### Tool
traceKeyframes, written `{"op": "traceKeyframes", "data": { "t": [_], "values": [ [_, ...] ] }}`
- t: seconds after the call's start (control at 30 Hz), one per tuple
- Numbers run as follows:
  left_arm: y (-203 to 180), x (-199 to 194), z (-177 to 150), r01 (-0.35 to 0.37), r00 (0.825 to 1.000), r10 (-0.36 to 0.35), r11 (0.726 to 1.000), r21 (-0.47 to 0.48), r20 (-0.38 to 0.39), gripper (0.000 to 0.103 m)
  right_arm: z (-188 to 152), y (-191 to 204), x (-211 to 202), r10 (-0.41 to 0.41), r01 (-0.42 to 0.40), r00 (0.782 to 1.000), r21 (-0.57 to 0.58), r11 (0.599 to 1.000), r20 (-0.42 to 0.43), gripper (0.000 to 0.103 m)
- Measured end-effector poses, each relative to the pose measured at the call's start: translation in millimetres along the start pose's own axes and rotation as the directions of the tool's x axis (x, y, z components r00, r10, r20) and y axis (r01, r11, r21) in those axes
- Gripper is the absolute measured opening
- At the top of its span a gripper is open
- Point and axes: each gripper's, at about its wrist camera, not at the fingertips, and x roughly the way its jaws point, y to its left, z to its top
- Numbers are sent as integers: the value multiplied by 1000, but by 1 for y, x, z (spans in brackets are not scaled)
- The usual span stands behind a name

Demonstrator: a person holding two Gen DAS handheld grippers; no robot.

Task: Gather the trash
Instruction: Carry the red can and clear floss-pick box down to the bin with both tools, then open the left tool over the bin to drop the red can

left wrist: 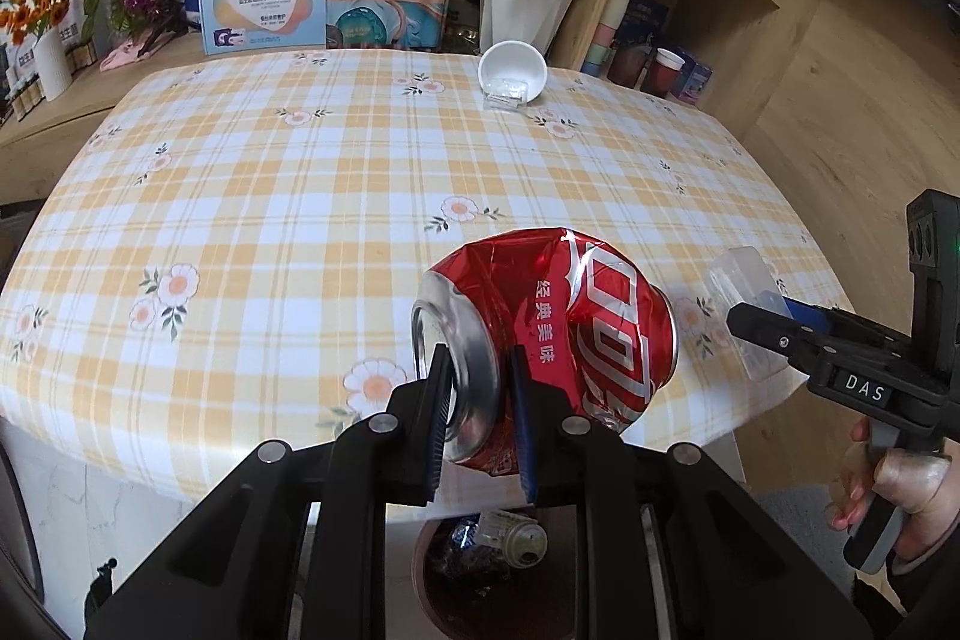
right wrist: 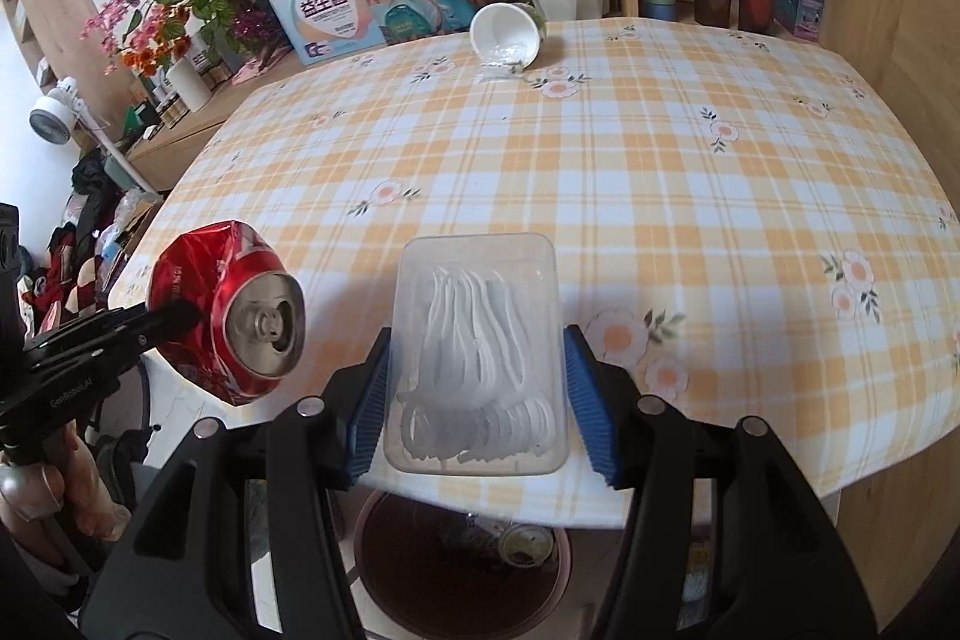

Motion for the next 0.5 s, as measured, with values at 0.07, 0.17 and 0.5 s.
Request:
{"op": "traceKeyframes", "data": {
  "t": [0.07, 0.17, 0.5],
  "values": [
    [-2, -5, -7, 1, 1000, -1, 1000, -9, 2, 19, -6, 3, -7, 4, -4, 1000, -1, 1000, 4, 56],
    [-4, -15, -18, 6, 1000, -6, 1000, -24, 8, 19, -14, 7, -16, 12, -12, 1000, -2, 1000, 14, 56],
    [-23, -27, -58, 18, 999, -17, 1000, 5, -33, 19, -40, 8, -46, 25, -25, 999, 18, 1000, 46, 56]
  ]
}}
